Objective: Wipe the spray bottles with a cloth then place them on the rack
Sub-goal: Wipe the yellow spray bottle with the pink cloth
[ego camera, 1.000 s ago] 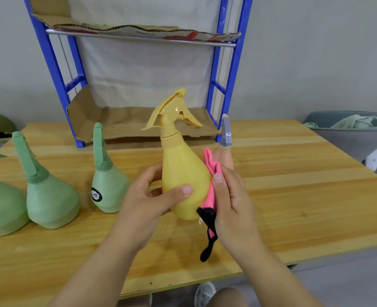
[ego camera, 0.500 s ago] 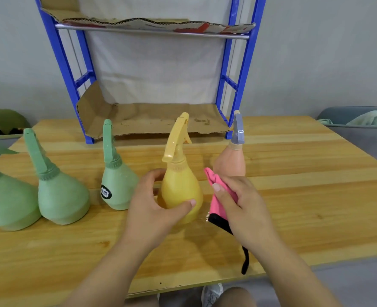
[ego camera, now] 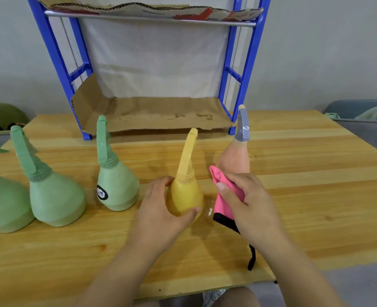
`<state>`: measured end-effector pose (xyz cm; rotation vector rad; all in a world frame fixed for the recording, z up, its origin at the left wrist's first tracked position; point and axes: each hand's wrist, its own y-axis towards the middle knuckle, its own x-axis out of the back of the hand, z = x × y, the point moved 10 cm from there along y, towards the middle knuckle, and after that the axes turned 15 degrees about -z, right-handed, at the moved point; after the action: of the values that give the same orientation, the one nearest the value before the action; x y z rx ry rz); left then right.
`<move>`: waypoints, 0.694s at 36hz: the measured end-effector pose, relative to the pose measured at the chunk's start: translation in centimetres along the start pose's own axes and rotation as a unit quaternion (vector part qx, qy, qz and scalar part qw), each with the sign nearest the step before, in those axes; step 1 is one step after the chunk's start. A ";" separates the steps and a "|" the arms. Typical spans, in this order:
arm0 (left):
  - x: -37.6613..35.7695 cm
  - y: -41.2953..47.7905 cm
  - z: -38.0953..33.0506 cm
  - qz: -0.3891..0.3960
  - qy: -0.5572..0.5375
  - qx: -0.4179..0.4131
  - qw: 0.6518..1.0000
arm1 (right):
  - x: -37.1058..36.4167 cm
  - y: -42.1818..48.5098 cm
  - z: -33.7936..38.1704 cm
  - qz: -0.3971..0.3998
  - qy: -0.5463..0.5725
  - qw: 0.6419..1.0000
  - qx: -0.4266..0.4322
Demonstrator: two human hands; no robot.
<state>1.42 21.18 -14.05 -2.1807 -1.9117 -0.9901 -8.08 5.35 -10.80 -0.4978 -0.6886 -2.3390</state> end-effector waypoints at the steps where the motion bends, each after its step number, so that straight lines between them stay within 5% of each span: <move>1: 0.0 0.1 0.0 -0.001 0.013 -0.001 1.000 | 0.0 0.0 -0.1 0.000 0.000 1.000 -0.002; 16: -0.9 1.5 0.2 0.063 0.023 0.016 0.998 | 1.1 1.9 -1.9 -0.029 -0.011 0.999 -0.024; 25: -1.0 2.1 0.3 0.031 0.015 0.014 0.999 | 1.3 2.4 -1.9 -0.036 -0.006 0.999 -0.021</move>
<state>3.43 19.97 -14.04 -2.1822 -1.8218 -0.9750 -7.72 2.05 -10.85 -0.5141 -0.6739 -2.4252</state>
